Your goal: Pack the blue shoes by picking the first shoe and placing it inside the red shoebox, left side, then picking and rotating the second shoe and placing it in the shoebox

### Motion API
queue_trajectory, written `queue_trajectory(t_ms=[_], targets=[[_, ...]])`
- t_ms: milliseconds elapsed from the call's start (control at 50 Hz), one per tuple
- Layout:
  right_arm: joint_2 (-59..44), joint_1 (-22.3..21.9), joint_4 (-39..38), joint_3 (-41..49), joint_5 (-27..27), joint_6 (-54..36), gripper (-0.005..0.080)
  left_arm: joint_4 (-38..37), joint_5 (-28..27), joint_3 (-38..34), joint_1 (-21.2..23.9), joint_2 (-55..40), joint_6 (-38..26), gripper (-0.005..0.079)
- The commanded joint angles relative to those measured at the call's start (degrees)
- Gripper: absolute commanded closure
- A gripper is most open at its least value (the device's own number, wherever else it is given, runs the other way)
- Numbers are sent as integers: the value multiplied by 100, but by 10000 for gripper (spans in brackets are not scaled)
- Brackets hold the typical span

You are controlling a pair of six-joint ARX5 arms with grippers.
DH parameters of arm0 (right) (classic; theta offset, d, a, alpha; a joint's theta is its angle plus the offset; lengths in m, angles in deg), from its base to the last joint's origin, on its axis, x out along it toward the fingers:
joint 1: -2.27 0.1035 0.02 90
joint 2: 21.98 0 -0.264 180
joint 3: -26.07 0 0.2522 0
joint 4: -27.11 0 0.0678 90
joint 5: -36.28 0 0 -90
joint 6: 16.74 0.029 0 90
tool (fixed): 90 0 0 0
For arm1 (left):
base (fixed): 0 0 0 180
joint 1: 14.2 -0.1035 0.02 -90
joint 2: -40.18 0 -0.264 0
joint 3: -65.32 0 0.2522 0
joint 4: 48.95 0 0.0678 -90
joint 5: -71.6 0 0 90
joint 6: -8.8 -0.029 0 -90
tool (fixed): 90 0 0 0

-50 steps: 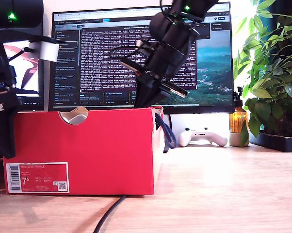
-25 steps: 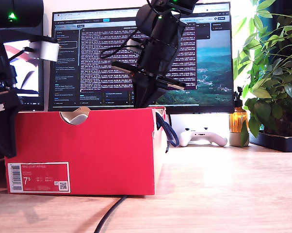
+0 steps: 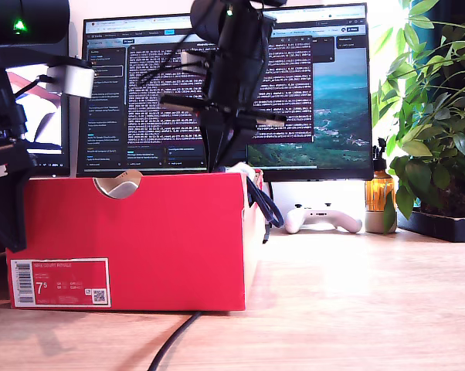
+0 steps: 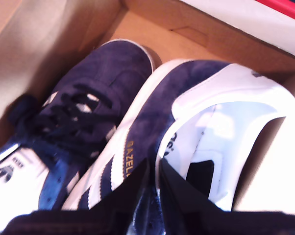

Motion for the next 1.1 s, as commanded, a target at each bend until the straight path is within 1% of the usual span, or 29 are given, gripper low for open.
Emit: queue_trajectory(t_ms=[0,100,240,360,440,520,660,940,980,1080], targets=[[-39,107,87,-225,-72,-20,765,31,-13,-2,24,-52,20,759],[-39,109,232,-225,-304,-42,765,33,-48,-2,24,-52,20,759],[-39,138,295,-269,-396,-39,765,31,-186,-2,24,-52,20,759],[-39,179,291,-470,-490,-92,765,28,-190,-2,24,-52,20,759],[-39,203,219,-647,-673,-155,765,26,-190,-2,24,-52,20,759],[-39,212,205,-721,-664,-153,765,22,-190,-2,24,-52,20,759],[-46,210,522,-721,-518,-140,765,20,-190,-2,24,-52,20,759],[-122,428,588,-721,-522,-144,762,-11,-186,-2,24,-52,17,759],[-136,426,627,-721,-522,-142,739,-24,-186,-2,24,-52,20,759],[-201,426,695,-721,-553,-153,596,-26,-188,-2,24,-52,20,759]])
